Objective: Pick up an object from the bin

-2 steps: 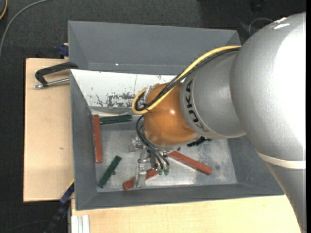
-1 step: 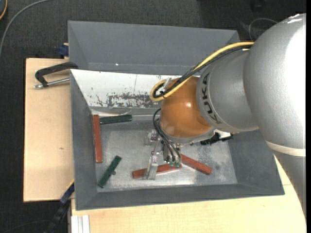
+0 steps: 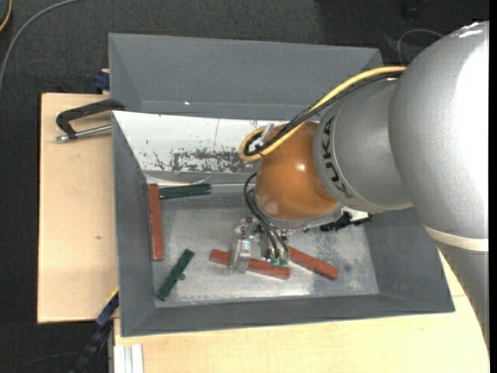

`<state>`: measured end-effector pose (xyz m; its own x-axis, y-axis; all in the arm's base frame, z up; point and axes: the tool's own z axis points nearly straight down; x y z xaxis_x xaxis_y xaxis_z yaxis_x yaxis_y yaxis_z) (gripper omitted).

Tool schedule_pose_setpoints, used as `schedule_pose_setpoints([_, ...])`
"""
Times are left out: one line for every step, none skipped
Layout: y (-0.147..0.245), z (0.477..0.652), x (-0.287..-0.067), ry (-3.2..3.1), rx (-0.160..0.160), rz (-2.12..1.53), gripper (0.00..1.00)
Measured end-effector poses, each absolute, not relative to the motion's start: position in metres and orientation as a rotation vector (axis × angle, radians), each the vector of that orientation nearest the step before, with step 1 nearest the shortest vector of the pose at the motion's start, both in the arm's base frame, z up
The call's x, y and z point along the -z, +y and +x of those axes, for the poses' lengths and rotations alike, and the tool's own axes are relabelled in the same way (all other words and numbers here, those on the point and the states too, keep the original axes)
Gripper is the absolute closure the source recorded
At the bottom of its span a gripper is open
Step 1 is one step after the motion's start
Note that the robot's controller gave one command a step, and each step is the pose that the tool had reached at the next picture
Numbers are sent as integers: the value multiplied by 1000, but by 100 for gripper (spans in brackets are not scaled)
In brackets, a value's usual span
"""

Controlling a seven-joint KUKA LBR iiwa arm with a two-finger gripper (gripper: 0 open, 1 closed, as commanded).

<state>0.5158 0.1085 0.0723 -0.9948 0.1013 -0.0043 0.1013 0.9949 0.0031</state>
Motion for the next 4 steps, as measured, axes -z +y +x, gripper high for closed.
schedule_pose_setpoints([109,516,-71,3133,-5,159,0])
schedule_pose_setpoints([108,516,-72,3133,-5,160,100])
schedule_pose_setpoints([102,514,-73,3135,-4,132,100])
schedule_pose_setpoints([102,514,-73,3136,-4,133,0])
